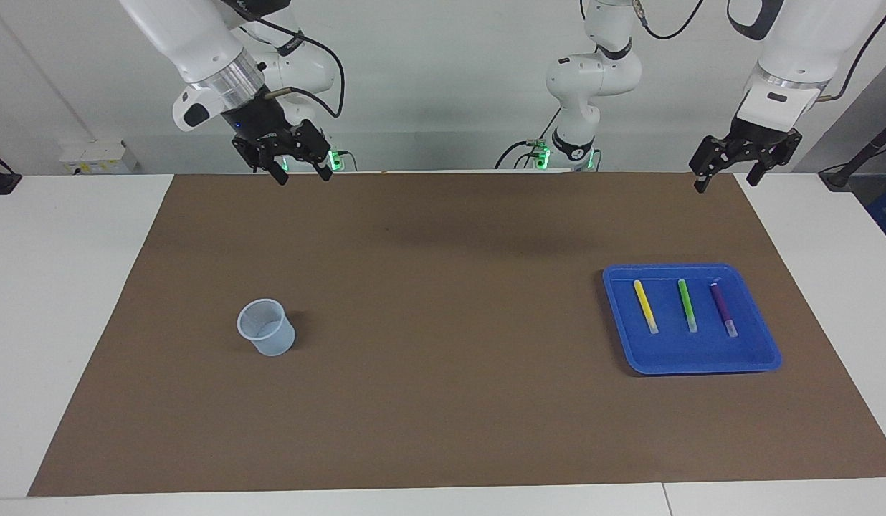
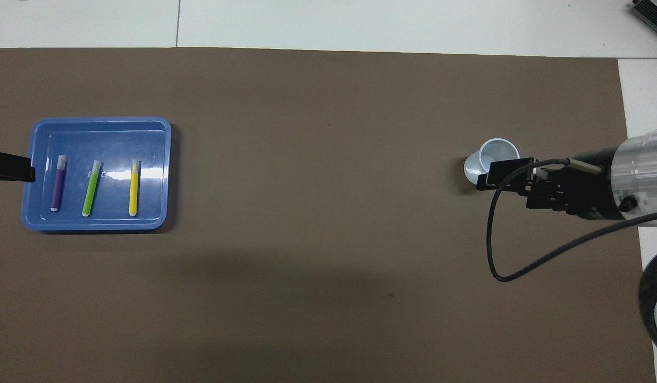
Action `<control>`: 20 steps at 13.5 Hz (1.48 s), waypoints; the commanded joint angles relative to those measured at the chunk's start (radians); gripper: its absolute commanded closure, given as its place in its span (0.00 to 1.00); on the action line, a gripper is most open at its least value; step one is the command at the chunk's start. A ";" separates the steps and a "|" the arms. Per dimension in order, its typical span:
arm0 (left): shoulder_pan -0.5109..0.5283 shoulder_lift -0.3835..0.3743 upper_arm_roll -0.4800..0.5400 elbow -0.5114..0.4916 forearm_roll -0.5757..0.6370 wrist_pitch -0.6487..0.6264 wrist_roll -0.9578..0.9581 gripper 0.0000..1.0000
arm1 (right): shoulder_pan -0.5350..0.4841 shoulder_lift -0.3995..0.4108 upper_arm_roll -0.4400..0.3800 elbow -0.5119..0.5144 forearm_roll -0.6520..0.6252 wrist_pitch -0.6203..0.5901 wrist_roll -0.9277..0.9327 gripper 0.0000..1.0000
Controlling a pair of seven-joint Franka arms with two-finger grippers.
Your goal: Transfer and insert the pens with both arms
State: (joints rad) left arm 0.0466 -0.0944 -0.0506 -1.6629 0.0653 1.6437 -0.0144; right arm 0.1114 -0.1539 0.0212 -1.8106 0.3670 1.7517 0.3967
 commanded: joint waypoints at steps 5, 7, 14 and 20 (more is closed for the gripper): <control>-0.004 -0.019 0.002 -0.008 -0.009 0.002 0.017 0.00 | 0.106 -0.013 0.006 -0.079 -0.025 0.172 -0.012 0.00; 0.001 -0.019 0.002 -0.017 -0.010 0.045 0.008 0.00 | 0.106 -0.019 0.006 -0.110 -0.023 0.198 -0.015 0.00; 0.035 -0.093 0.003 -0.193 -0.010 0.177 -0.022 0.01 | 0.106 0.042 0.006 -0.138 0.067 0.327 -0.027 0.00; 0.049 -0.009 0.003 -0.311 -0.080 0.292 -0.019 0.10 | 0.180 0.096 0.006 -0.124 0.069 0.435 0.014 0.00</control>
State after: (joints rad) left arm 0.0849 -0.1276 -0.0421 -1.9144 0.0372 1.8684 -0.0304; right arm 0.2750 -0.0750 0.0285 -1.9436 0.4111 2.1497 0.3933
